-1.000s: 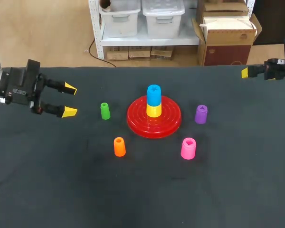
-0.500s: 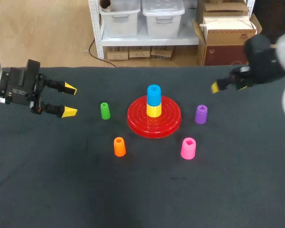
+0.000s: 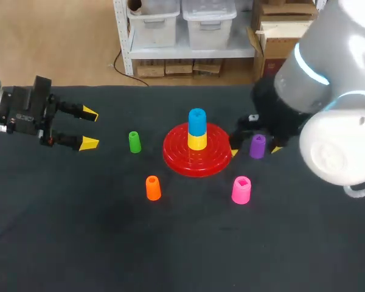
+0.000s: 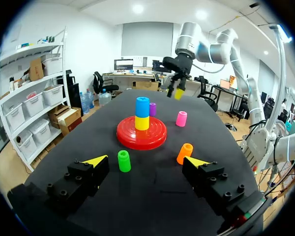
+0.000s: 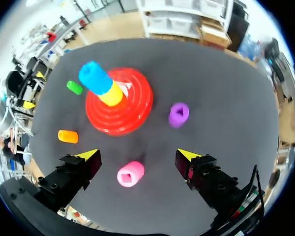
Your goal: Pick up and stack the cylinders on the red base in this order: pink,purple,orange,green
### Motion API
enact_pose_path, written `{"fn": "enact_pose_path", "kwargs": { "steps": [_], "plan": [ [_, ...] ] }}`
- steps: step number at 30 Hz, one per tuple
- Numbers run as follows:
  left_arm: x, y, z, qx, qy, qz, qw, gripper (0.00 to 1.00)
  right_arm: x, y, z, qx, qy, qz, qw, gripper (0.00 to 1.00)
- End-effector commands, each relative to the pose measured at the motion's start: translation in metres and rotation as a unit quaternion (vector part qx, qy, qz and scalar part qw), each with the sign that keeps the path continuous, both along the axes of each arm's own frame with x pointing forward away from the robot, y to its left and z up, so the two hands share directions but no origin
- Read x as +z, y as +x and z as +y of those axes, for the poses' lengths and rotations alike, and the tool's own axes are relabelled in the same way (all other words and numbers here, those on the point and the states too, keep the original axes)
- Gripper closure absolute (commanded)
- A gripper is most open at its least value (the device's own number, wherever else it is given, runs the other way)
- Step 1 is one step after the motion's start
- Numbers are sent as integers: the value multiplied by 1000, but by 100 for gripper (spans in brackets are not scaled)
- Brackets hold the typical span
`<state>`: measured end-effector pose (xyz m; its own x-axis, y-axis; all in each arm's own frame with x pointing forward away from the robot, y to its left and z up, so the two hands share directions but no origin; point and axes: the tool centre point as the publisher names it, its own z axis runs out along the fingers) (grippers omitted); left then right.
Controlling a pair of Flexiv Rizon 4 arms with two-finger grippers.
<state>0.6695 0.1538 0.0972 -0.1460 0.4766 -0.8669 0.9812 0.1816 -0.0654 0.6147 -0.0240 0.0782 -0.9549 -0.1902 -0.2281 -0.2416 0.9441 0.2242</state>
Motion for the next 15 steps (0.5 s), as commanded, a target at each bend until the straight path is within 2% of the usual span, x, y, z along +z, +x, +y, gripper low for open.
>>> {"fn": "enact_pose_path", "kwargs": {
  "steps": [1,3,9,15],
  "plan": [
    [0,0,0,0,1,0,1000,0,1,-10,9,-10,-81,-3,997,0],
    [0,0,0,0,1,0,1000,0,-2,-15,12,-4,-91,6,996,0],
    [0,0,0,0,1,0,1000,0,-8,-31,18,-12,-112,-1,994,0],
    [0,0,0,0,1,0,1000,0,-28,-47,26,-34,-95,0,995,0]
  ]
}}
